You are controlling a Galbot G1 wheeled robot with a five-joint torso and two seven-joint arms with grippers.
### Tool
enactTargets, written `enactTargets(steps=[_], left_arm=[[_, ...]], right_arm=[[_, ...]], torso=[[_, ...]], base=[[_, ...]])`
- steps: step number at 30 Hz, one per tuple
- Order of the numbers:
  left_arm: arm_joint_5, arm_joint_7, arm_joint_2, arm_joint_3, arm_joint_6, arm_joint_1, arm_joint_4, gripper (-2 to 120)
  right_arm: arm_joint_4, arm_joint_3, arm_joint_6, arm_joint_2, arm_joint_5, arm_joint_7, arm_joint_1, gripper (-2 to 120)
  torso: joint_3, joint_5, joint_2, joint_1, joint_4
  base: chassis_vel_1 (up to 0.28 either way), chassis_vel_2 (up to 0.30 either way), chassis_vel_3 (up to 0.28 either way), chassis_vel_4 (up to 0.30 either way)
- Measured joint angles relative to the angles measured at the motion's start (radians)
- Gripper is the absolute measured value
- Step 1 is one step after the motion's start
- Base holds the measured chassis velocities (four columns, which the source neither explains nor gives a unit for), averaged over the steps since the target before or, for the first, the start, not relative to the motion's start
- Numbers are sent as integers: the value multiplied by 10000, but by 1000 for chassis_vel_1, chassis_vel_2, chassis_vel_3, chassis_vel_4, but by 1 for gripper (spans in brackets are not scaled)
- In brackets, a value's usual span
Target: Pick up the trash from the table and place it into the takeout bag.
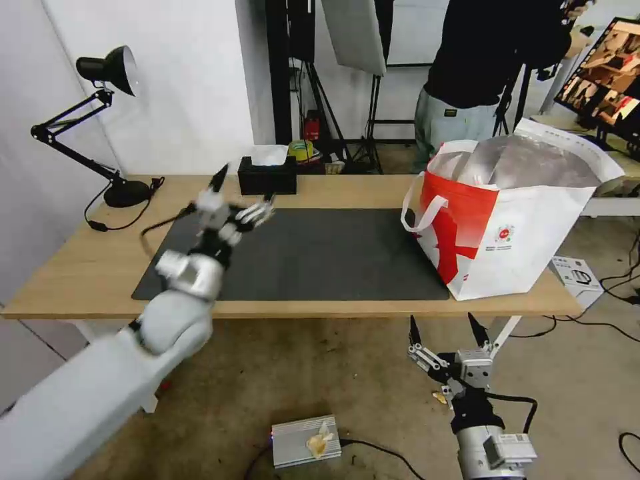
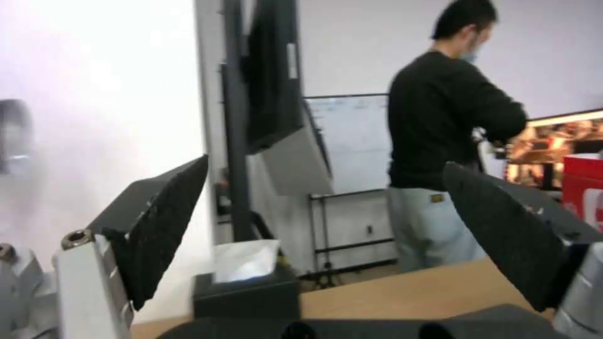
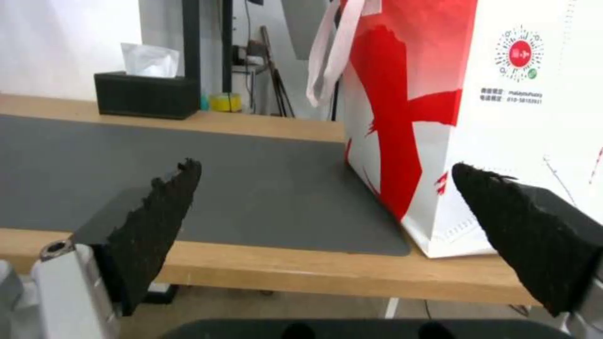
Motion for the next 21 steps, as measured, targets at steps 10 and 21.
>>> enactTargets(steps=[10,21], left_arm=[[1429,67,-1551,-2163,-106,3276,-1153,100],[4222,603,-4379,-3487,-1344,7111,-2167,100]], right_arm=[[0,0,0,0,0,1,0,100],[0,0,0,0,0,1,-1,100]], torso=[[1,1,-2,2,-7],[0,4,-1,0,-6]], base=[[0,0,0,0],[0,0,0,0]])
